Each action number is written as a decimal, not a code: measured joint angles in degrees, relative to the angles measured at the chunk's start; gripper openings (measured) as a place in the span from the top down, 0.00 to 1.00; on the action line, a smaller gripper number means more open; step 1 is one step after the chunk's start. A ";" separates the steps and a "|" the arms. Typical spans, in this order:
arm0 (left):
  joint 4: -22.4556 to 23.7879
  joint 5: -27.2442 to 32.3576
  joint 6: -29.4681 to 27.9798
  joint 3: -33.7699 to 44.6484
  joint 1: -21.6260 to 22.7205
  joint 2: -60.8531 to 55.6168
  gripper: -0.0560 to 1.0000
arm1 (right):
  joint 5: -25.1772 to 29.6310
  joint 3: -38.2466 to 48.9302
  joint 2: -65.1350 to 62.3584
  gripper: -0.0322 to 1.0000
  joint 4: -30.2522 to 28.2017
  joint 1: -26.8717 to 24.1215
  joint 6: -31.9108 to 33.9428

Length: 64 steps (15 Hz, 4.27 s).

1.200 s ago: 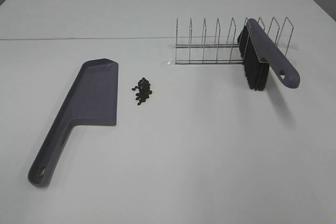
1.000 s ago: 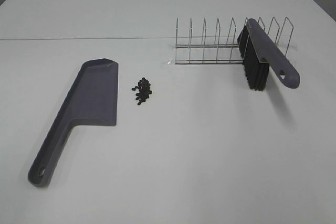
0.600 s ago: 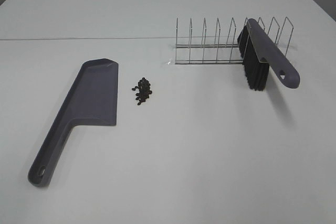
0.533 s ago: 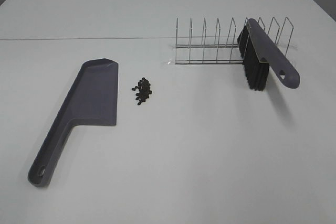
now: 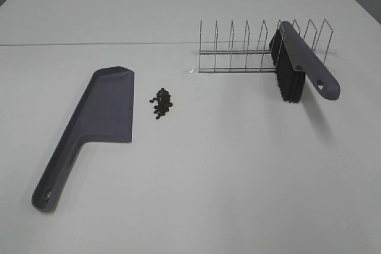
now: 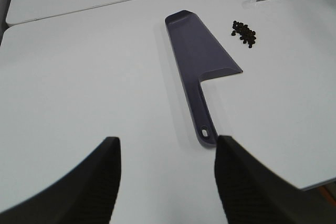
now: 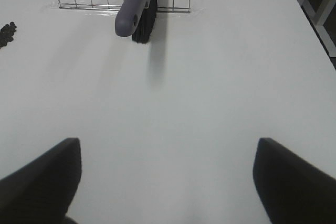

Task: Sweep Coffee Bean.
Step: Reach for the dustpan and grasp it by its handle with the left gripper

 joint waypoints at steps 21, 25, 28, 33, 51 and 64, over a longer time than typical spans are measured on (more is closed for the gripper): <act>0.00 0.00 0.00 0.00 0.00 0.00 0.45 | 0.00 0.00 0.00 0.16 0.00 0.00 0.00; 0.00 0.00 0.00 0.00 0.00 0.00 0.45 | 0.00 0.00 0.00 0.16 0.00 0.00 0.00; 0.00 0.00 0.00 0.00 0.00 0.00 0.45 | 0.00 0.00 0.00 0.16 0.00 0.00 0.00; 0.00 0.00 0.00 0.00 0.00 0.00 0.45 | 0.00 0.00 0.00 0.16 0.00 0.00 0.00; -0.63 -14.32 -2.92 -1.89 0.00 13.18 0.45 | 0.00 0.00 0.00 0.16 0.00 0.00 0.00; -6.02 -14.95 -4.93 -26.36 -0.46 75.86 0.44 | 0.00 0.00 0.00 0.16 0.00 0.00 0.00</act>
